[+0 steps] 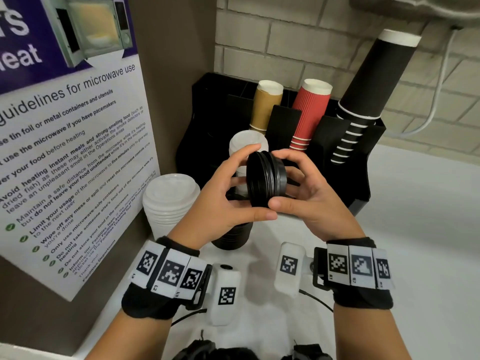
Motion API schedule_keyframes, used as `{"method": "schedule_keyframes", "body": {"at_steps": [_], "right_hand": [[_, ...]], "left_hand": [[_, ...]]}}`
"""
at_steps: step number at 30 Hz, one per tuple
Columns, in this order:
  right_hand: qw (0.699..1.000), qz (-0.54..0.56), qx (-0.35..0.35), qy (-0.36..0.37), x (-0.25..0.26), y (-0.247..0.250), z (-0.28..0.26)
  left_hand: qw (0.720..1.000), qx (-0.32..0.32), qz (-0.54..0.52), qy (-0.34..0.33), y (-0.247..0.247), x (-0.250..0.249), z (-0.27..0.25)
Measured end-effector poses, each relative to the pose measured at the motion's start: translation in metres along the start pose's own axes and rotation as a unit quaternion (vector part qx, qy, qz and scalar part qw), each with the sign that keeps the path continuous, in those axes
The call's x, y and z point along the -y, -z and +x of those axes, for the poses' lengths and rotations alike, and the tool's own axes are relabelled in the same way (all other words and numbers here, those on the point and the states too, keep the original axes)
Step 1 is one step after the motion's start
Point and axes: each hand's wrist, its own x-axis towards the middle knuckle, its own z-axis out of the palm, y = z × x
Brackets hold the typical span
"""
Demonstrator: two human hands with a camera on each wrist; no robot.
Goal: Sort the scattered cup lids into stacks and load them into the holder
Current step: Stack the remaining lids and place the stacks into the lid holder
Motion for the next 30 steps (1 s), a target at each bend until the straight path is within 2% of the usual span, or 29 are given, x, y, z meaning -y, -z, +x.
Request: {"method": "schedule_keyframes", "body": {"at_steps": [10,25,27,30], "right_hand": [[0.999,-0.039,-0.012,0.006,-0.001,0.0,-0.002],[0.997,-0.065,-0.026,0.031,-0.005,-0.006,0.001],[0.992,-0.067,-0.075,0.071,0.001,0.002,0.004],[0.965,-0.085,-0.212,0.131,0.018,0.029,0.015]], "left_hand": [[0.999,0.044,-0.009,0.013,0.003,0.004,0.003],[0.999,0.028,0.021,0.003,0.002,0.006,0.001],[1.0,0.005,0.008,0.004,0.006,0.002,0.0],[0.999,-0.04,0.005,-0.026,0.018,-0.008,-0.001]]}}
